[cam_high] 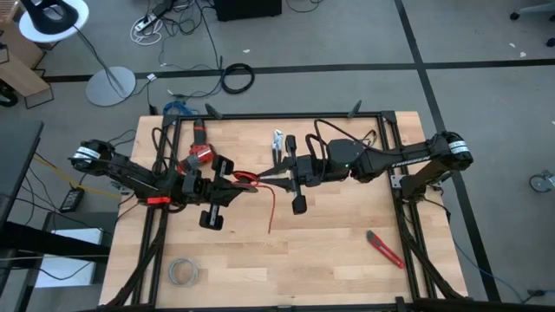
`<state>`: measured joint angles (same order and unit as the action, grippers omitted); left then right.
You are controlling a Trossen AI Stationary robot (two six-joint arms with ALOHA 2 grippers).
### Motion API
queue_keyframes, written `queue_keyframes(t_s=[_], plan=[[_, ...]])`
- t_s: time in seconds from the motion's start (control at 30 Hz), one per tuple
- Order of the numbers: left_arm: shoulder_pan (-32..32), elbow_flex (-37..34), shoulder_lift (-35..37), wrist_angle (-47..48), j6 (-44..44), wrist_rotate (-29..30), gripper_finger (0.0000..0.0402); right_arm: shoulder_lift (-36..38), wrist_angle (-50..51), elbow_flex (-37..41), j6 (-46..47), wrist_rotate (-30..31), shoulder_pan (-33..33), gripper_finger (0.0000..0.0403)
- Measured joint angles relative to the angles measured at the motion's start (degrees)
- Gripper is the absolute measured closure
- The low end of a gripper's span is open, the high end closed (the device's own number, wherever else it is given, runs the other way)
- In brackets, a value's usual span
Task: Coil cords
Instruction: Coil the red wire onto the black spool
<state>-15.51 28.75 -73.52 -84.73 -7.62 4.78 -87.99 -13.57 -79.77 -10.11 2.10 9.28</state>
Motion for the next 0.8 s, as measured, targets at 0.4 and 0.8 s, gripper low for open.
queue_keyframes(t_s=[0.4, 0.8], plan=[[-0.3, 0.0, 0.0, 0.7, -1.3, -1.8, 0.0401, 0.0, 0.2, 0.0, 0.0, 2.4, -0.1, 0.0332], [-0.3, 0.0, 0.0, 1.0, -1.2, -1.9, 0.0401, 0.0, 0.1, 0.0, 0.1, 2.1, -0.5, 0.0372]])
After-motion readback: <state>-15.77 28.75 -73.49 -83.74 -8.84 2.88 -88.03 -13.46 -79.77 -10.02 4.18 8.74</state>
